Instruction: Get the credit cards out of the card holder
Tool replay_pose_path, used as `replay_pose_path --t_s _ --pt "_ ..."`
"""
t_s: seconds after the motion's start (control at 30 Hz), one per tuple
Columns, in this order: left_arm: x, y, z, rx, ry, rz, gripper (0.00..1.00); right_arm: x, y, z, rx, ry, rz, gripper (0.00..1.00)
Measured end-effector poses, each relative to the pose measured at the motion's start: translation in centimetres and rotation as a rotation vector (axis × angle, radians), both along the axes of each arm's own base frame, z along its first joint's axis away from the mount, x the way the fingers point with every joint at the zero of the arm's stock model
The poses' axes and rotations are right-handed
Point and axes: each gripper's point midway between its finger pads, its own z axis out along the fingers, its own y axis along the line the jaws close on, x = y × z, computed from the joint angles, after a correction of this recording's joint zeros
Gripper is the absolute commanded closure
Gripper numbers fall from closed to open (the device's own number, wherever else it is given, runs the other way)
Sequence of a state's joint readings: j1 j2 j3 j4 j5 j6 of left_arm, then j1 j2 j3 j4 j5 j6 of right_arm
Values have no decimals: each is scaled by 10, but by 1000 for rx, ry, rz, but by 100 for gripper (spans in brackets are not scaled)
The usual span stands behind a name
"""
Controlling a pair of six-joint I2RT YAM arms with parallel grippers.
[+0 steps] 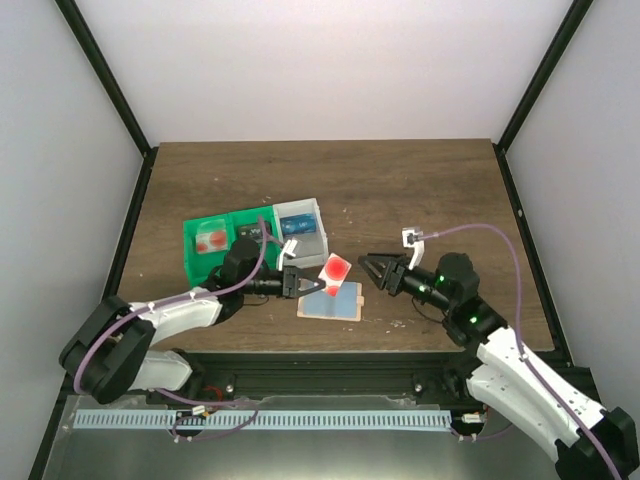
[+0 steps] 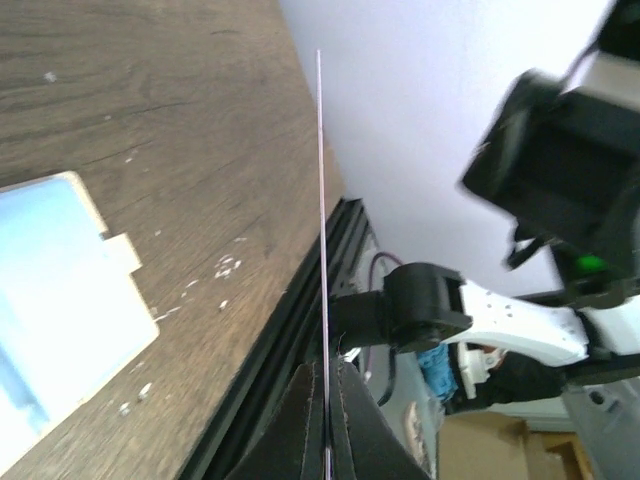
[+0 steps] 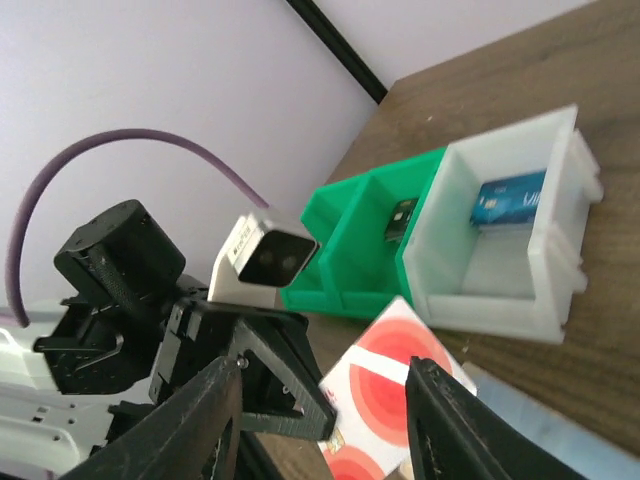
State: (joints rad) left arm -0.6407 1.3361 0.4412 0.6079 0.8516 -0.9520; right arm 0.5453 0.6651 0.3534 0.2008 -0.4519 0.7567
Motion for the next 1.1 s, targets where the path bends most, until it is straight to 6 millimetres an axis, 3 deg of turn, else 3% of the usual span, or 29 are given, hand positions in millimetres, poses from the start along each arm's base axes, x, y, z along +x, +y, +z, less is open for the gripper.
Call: replay_pose_path --t_s 0.13,0.3,0.53,1.1 --pt "-1 5 -5 74 -34 -25 100 6 -3 22 -123 -63 -13 53" --pt "-13 7 3 101 -89 -105 100 6 5 33 -235 -79 54 48" --pt "-30 12 13 88 -125 -174 100 -2 15 18 -290 -36 167 44" --pt "-46 13 28 52 -164 -226 100 -12 33 -12 -281 65 317 58"
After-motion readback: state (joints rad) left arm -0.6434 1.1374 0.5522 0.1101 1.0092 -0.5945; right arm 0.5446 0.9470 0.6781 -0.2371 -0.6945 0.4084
